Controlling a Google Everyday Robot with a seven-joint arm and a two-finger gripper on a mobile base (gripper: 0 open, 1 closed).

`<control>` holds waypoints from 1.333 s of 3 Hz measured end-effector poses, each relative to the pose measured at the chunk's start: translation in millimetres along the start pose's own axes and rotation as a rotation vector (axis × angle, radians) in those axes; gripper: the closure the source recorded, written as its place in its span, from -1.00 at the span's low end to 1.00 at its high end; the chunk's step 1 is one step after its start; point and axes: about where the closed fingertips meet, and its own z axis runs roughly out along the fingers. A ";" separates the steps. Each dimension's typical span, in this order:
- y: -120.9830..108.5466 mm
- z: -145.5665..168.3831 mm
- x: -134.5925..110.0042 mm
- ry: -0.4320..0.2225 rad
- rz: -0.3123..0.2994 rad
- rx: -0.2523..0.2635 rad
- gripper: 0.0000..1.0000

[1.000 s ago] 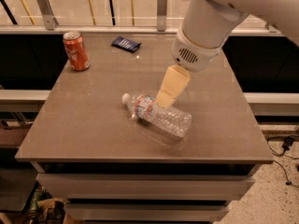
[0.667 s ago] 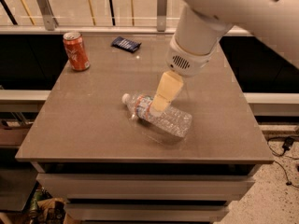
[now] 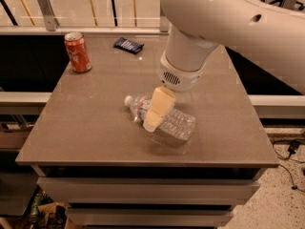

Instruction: Move water bottle near rxbar blueberry

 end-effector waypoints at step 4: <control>22.0 28.2 -13.3 0.114 -0.017 0.014 -0.63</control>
Offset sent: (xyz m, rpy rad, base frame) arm -0.0082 0.0369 -0.0272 -0.1223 0.0546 0.0132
